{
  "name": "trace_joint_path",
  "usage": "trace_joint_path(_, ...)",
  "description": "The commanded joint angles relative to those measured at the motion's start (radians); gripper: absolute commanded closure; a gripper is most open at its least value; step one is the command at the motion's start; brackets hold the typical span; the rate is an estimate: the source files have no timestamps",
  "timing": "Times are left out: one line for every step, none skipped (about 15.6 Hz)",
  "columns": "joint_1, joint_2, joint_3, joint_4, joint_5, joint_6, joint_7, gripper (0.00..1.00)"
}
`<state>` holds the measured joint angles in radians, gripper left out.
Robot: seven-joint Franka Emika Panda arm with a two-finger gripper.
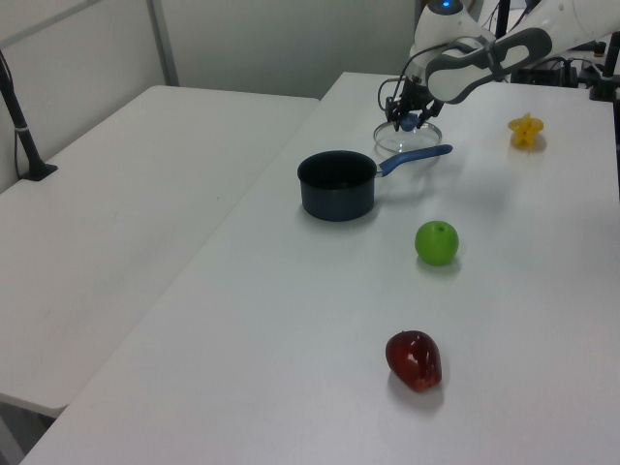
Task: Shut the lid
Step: 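Lift the glass lid and carry it over the black saucepan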
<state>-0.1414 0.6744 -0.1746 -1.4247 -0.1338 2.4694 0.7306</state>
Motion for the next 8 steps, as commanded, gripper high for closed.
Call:
trace_joint_path(0.014,-0.038,-0.025,0.023,-0.003,-0.003,-0.003,0.63)
trace_joint_path(0.025,-0.051,-0.037,0.027,-0.001,-0.019,-0.003,0.63)
trace_joint_path(0.048,-0.056,-0.054,0.030,0.005,-0.053,-0.003,0.63)
trace_joint_path(0.071,-0.062,-0.080,0.050,0.019,-0.088,-0.003,0.63)
trace_joint_path(0.092,-0.062,-0.101,0.073,0.038,-0.127,-0.003,0.63)
trace_joint_path(0.118,-0.061,-0.120,0.087,0.061,-0.162,-0.003,0.63)
trace_joint_path(0.140,-0.062,-0.137,0.099,0.077,-0.188,-0.003,0.63)
trace_joint_path(0.167,-0.065,-0.149,0.105,0.091,-0.217,-0.003,0.63)
